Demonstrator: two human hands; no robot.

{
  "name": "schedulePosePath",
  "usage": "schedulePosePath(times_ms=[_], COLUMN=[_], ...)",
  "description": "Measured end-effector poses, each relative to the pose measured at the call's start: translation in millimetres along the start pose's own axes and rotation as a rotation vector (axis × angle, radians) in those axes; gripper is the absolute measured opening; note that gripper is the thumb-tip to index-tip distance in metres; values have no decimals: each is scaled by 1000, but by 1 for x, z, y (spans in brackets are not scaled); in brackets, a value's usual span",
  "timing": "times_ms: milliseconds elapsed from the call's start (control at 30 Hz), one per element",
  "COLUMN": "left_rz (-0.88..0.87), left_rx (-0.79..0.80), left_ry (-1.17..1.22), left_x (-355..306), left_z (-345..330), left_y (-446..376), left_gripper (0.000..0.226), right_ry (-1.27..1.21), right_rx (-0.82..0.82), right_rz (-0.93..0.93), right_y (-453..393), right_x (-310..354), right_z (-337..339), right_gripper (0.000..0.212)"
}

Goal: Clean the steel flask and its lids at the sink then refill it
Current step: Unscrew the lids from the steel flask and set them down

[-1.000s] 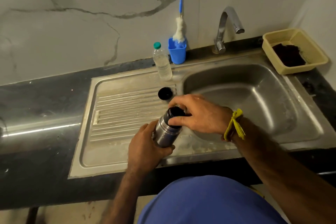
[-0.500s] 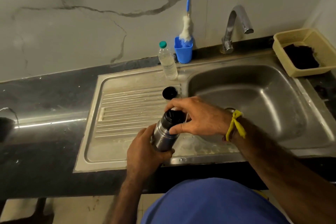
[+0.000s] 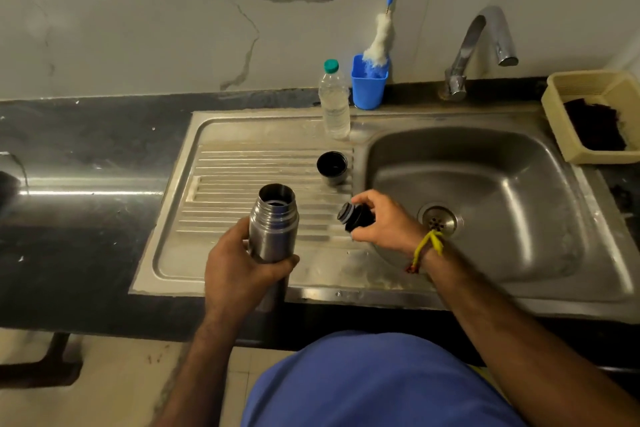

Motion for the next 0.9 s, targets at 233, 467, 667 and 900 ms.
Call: schedulePosePath(times_ms=[233,467,667,900], left_rz=[4,15,22,-31], left_rx=[-15,-17,29,124], left_ry=[17,12,-102,-77], left_x=[8,17,20,2], left_z=[7,17,11,-23], left_y=[-2,-12,-23,-21], left_gripper=[68,63,72,82], right_ry=[163,127,22,-219], right_rx=[-161,-176,-170,-468], right_rz=[58,171,161,4], right_y=[-46,-76,-72,-26], right_x=[21,51,35,-31], right_z=[-44,-63,-62,4], right_gripper=[55,48,69,57])
Point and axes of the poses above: each hand's wrist, its own y-axis away from the middle knuckle, its own z-axis out of the back of the hand, x = y × z, the point moved 7 cm from there along -y, towards the middle knuckle, and after that the axes turned 12 degrees about y, right-handed, at the moved point
